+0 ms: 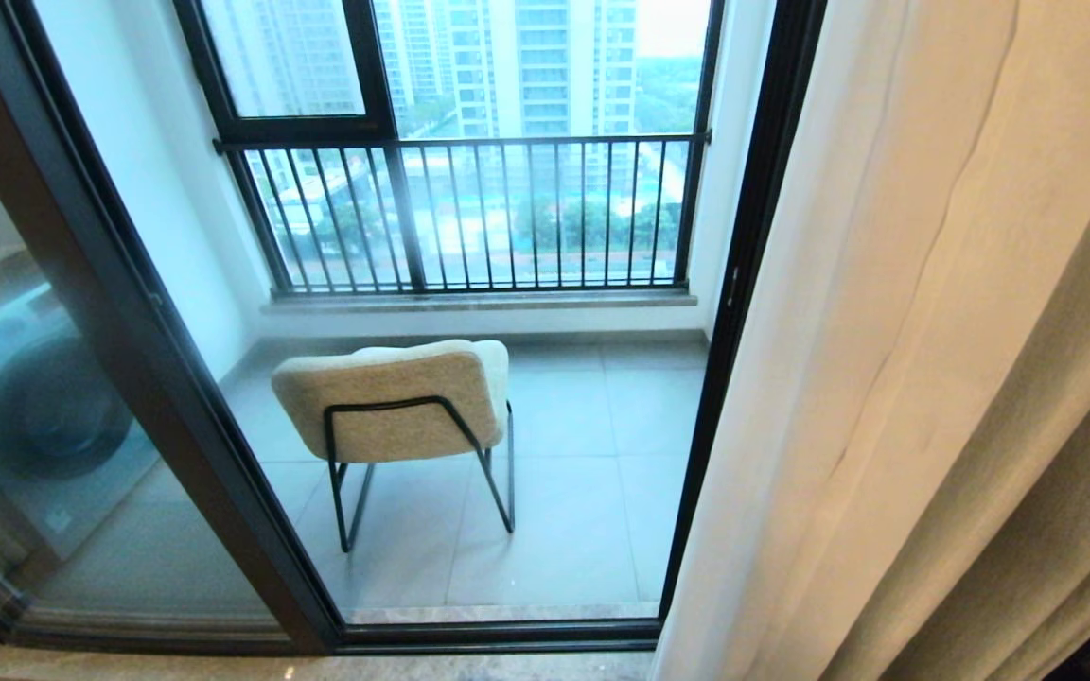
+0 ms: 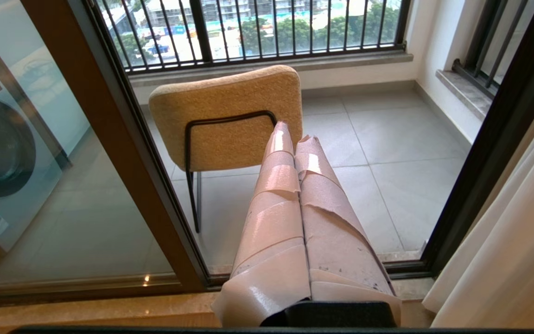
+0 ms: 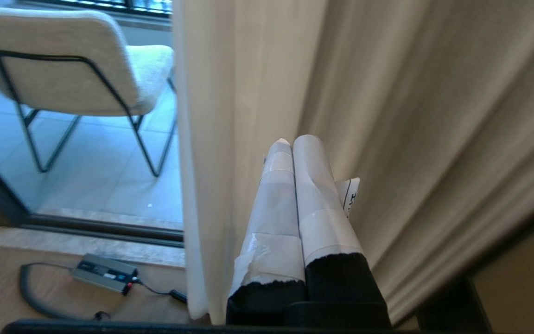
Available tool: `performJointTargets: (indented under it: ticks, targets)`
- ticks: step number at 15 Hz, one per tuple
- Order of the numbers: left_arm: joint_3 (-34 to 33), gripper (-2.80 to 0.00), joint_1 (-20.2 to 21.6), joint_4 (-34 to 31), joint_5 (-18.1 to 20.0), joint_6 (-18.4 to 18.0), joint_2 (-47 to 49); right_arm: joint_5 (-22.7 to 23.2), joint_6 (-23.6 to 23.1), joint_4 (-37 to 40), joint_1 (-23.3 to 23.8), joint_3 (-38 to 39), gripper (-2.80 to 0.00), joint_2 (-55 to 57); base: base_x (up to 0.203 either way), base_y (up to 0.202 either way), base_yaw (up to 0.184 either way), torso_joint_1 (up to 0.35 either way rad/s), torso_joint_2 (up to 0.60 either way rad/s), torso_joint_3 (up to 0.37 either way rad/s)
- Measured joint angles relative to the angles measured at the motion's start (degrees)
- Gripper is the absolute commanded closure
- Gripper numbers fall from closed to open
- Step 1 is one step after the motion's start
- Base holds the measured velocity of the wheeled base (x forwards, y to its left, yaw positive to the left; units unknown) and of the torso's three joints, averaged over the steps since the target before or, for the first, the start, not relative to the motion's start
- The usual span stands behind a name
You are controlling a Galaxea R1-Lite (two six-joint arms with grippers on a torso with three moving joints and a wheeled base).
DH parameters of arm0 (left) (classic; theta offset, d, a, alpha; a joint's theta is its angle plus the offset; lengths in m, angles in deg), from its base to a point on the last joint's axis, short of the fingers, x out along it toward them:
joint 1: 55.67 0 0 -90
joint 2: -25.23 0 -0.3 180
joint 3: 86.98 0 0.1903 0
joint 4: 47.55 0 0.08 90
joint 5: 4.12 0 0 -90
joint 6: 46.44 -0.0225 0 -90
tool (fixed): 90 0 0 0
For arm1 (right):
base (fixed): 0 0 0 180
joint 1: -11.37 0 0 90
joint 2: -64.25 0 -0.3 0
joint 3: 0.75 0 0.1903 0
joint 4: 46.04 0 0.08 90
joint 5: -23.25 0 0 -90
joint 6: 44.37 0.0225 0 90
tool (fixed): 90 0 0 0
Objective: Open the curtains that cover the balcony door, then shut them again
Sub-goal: Close the inner curtains on both sides
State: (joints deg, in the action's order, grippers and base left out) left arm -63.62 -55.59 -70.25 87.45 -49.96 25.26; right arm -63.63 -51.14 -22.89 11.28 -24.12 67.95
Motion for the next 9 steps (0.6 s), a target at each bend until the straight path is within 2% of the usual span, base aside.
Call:
performJointTargets:
  ticks: [9]
  targets:
    - [0.0, 0.00, 0.0, 0.0, 0.0, 0.0, 0.0, -0.4, 0.1, 0.5, 0.1, 0.0, 0.00, -3.7, 0.000, 0.000, 0.000, 0.000, 0.00, 0.000]
